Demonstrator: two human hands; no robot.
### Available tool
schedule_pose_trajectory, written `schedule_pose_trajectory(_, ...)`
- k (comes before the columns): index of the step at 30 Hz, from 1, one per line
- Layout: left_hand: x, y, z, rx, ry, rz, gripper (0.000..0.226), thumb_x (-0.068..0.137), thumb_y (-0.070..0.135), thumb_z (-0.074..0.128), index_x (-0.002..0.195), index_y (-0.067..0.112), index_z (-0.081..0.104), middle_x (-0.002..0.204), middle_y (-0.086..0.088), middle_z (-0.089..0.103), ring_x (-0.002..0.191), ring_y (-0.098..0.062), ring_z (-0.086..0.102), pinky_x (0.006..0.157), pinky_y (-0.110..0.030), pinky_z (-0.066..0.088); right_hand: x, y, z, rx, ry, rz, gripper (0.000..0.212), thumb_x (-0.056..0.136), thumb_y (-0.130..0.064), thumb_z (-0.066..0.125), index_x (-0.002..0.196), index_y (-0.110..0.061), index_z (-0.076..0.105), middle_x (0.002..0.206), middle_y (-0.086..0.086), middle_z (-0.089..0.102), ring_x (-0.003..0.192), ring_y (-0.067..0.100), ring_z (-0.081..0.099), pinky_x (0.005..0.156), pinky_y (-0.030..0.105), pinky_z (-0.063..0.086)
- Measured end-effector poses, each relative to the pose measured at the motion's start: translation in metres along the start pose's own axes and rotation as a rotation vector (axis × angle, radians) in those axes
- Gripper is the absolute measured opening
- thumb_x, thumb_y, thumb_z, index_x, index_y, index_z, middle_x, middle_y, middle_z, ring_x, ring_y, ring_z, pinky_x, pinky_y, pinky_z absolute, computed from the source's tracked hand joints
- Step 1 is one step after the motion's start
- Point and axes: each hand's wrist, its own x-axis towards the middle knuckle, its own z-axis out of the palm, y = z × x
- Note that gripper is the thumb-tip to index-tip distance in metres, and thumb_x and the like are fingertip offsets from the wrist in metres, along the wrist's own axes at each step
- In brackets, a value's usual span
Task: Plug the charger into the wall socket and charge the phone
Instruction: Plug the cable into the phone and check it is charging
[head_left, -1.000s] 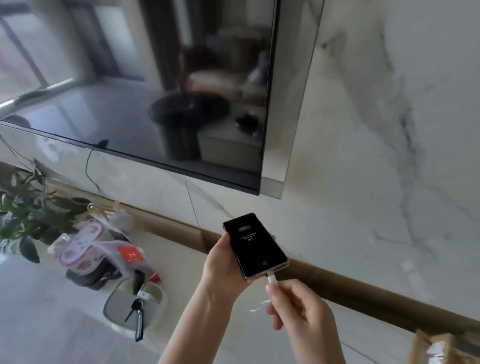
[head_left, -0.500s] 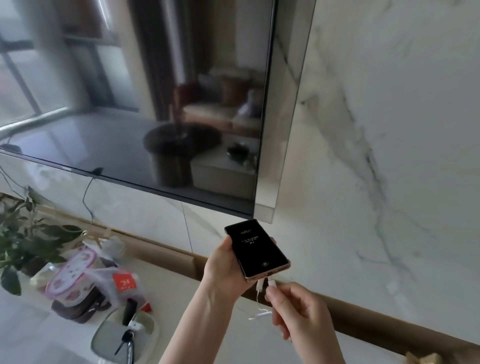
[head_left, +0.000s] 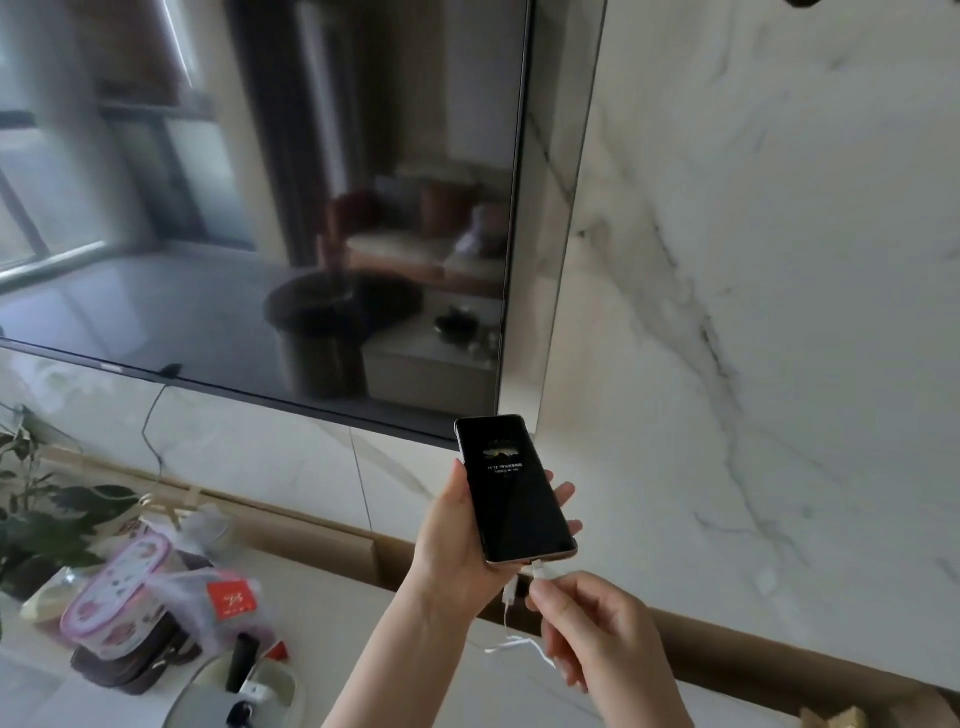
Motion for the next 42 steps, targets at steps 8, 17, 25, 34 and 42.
schedule_pose_trajectory(8, -0.002, 0.001, 0.014, -0.018, -0.032, 0.046, 0.070, 0.087, 0.064, 0.034, 0.132, 0.013, 0.051, 0.124, -0.019, 0.060, 0.097, -0.033, 0.067, 0.081, -0.049, 0.056, -0.001, -0.010, 0.011, 0.018, 0.008, 0.013, 0.029, 0.086, -0.036, 0.060, 0.069, -0.013, 0.065, 0.043, -0.003, 0.054, 0.039, 0.006, 0.045, 0.041, 0.018, 0.039)
schedule_pose_trajectory(17, 0.001, 0.006, 0.019, 0.068, -0.061, 0.071, 0.073, 0.087, 0.067, 0.031, 0.133, 0.014, 0.050, 0.124, -0.016, 0.060, 0.099, -0.032, 0.065, 0.083, -0.047, 0.055, 0.000, -0.012, 0.014, 0.050, 0.061, -0.008, 0.031, 0.085, -0.033, 0.061, 0.071, -0.005, 0.064, 0.041, -0.002, 0.053, 0.036, 0.006, 0.043, 0.038, 0.017, 0.039)
schedule_pose_trajectory(25, 0.002, 0.004, 0.021, 0.173, -0.083, 0.081, 0.075, 0.084, 0.068, 0.034, 0.130, 0.014, 0.053, 0.121, -0.014, 0.063, 0.098, -0.031, 0.065, 0.079, -0.044, 0.056, -0.002, -0.011, 0.017, 0.112, 0.079, -0.029, 0.029, 0.086, -0.029, 0.061, 0.073, -0.002, 0.062, 0.042, -0.001, 0.055, 0.035, 0.006, 0.043, 0.037, 0.017, 0.038)
schedule_pose_trajectory(34, 0.003, 0.000, 0.021, 0.278, -0.063, 0.087, 0.074, 0.081, 0.068, 0.038, 0.125, 0.012, 0.059, 0.120, -0.014, 0.065, 0.098, -0.031, 0.067, 0.081, -0.045, 0.057, -0.001, -0.006, 0.011, 0.167, 0.007, -0.006, 0.032, 0.082, -0.030, 0.063, 0.079, 0.002, 0.064, 0.049, 0.003, 0.064, 0.042, 0.013, 0.056, 0.044, 0.021, 0.047)
schedule_pose_trajectory(42, 0.003, -0.007, 0.020, 0.477, -0.060, 0.076, 0.068, 0.086, 0.062, 0.036, 0.119, 0.010, 0.064, 0.118, -0.013, 0.063, 0.104, -0.025, 0.062, 0.092, -0.035, 0.049, 0.013, -0.004, -0.016, 0.429, 0.014, -0.066, 0.046, 0.076, -0.037, 0.055, 0.117, -0.017, 0.057, 0.108, 0.004, 0.072, 0.101, 0.020, 0.068, 0.073, 0.029, 0.060)
